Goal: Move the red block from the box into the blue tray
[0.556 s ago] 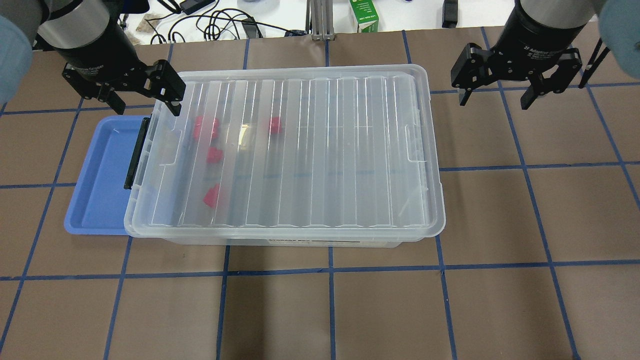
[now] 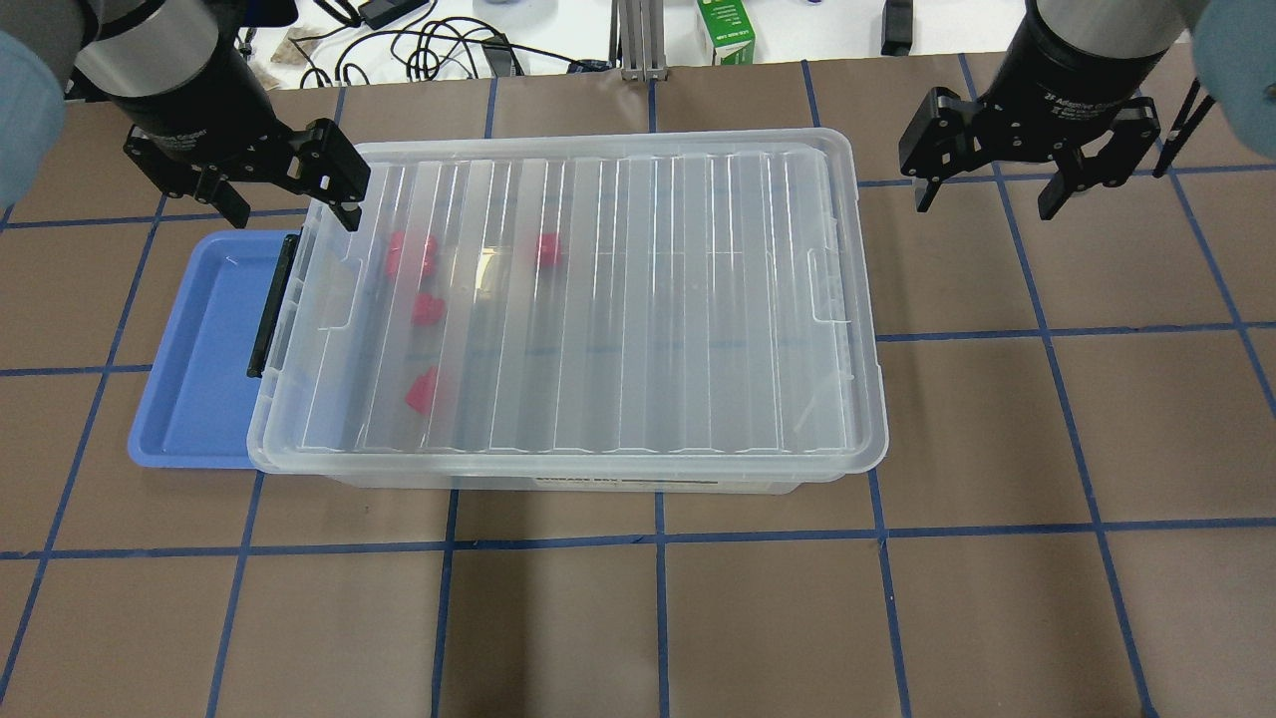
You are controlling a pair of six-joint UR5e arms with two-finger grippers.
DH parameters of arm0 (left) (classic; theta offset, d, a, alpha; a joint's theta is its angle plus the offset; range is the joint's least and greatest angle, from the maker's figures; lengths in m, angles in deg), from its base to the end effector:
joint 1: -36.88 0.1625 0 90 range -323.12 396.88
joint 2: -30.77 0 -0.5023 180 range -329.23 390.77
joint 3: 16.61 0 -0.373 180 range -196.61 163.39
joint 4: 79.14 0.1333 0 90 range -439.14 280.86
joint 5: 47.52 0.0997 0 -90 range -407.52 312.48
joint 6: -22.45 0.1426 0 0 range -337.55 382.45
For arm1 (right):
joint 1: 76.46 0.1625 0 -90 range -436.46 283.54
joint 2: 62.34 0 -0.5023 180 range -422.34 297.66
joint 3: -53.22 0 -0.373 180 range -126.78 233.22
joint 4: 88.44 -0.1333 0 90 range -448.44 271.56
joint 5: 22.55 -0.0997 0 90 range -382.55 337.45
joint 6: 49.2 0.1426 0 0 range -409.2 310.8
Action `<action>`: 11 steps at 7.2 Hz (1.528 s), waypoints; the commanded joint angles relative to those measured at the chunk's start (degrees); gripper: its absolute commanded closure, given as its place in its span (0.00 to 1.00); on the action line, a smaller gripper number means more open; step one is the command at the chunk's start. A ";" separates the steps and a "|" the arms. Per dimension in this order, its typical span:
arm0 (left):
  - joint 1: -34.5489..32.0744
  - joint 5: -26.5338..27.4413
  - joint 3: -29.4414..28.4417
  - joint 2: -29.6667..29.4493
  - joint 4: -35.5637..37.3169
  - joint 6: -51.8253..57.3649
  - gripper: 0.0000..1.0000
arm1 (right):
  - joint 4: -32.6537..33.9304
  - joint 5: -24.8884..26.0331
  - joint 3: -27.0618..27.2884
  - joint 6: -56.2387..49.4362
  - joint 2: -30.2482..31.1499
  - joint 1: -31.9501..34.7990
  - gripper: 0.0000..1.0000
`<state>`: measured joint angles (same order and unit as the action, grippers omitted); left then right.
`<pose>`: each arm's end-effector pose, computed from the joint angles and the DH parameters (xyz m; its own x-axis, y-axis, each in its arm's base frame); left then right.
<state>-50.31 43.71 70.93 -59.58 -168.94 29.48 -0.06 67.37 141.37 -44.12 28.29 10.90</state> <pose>-0.1065 -0.4870 0.5401 -0.9970 0.0726 -0.0262 0.0736 0.9966 -0.0374 0.1118 -0.4746 0.5398 -0.9909 0.1343 -0.0027 0.1343 0.9908 -0.0148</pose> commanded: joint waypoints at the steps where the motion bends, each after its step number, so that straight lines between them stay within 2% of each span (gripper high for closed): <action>1: 0.00 0.00 0.00 0.00 0.06 0.00 0.00 | -0.57 0.70 0.18 -0.24 -0.36 -0.09 0.00; 4: 0.00 0.00 0.00 0.00 -0.02 0.00 0.00 | 0.48 -0.09 2.90 -0.24 -4.04 0.00 0.00; 6: 0.00 0.00 0.00 0.00 0.07 0.00 0.00 | 9.39 -0.18 2.99 -0.77 -9.05 0.70 0.00; 9: 0.00 0.00 0.00 0.00 0.07 0.00 0.00 | 10.23 -2.80 3.78 -1.30 -12.22 0.97 0.00; 11: 0.00 0.00 0.00 0.00 0.07 0.00 0.00 | 10.32 -2.81 3.78 -2.62 -14.07 0.97 0.00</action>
<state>-50.31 43.71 70.93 -59.58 -168.88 29.44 10.19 64.78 145.13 -46.22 15.36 11.84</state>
